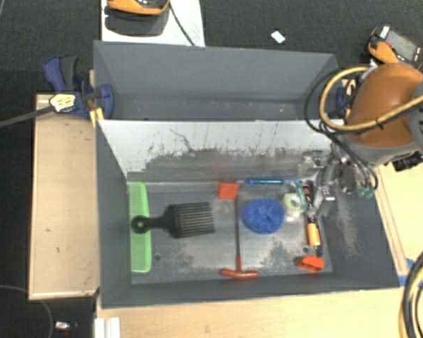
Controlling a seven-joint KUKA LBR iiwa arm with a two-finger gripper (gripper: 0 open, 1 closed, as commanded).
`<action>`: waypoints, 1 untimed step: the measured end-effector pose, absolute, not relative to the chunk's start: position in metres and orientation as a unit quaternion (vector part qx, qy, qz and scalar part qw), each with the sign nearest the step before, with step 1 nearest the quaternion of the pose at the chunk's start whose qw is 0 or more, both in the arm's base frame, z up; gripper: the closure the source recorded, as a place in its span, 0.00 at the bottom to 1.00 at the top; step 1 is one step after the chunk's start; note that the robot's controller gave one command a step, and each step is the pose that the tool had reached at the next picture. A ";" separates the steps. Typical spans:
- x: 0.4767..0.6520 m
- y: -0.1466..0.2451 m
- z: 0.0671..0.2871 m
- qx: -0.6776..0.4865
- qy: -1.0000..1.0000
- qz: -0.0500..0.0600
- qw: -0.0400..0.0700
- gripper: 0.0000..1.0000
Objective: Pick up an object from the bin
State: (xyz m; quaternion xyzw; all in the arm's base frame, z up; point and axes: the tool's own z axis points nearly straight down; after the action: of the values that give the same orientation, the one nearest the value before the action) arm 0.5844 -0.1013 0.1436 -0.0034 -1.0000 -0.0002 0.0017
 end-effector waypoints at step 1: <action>0.586 -0.101 0.147 -0.002 -1.000 0.000 -0.002 0.00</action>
Offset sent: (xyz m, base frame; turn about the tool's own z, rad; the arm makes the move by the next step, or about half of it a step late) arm 0.0068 0.0599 -0.0736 -0.0118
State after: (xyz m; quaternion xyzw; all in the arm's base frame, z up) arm 0.5864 -0.1010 0.1474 -0.0019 -1.0000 0.0004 -0.0019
